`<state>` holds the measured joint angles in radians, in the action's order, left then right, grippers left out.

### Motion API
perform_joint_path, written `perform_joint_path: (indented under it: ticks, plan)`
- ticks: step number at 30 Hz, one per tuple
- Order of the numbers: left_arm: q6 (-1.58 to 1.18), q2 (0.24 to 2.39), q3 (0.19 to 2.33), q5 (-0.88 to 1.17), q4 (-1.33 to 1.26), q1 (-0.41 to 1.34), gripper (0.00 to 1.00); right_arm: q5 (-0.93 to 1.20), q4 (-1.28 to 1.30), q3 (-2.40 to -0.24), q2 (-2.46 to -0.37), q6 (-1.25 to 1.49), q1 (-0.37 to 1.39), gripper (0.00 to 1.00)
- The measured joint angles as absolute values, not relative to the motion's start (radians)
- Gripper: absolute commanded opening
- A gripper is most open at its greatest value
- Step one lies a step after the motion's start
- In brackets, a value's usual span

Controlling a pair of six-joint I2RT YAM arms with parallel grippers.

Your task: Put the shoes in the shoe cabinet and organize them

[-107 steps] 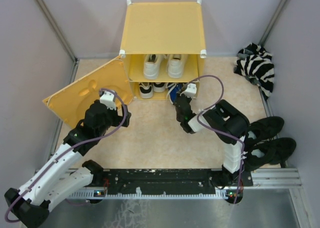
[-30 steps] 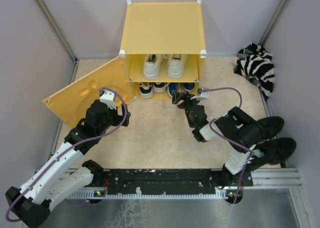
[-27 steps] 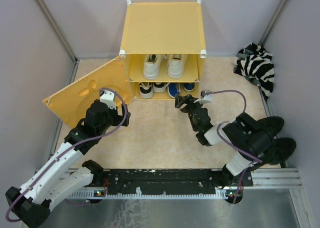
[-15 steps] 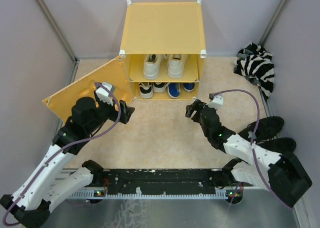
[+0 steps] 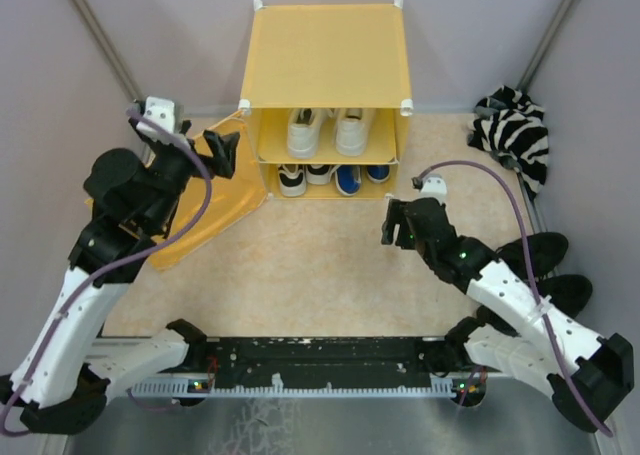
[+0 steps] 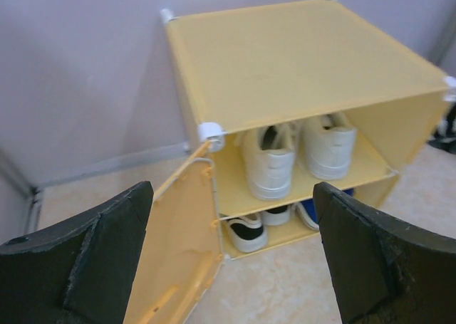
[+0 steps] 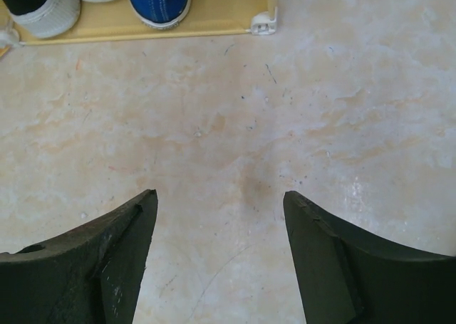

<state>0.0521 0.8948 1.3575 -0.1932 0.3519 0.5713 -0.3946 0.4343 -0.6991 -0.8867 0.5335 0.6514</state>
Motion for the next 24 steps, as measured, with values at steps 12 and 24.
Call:
perform_joint_path:
  ticks: [12, 24]
  plan:
    - [0.098, 1.064, 1.404, -0.745, 0.350, 0.535, 1.00, -0.255, 0.688, -0.786, -0.874, 0.456, 0.621, 0.73]
    - [0.029, 1.056, 1.381, -0.606, 0.432, 0.311, 1.00, -0.161, 0.766, -0.808, -0.812, 0.453, 0.612, 0.73]
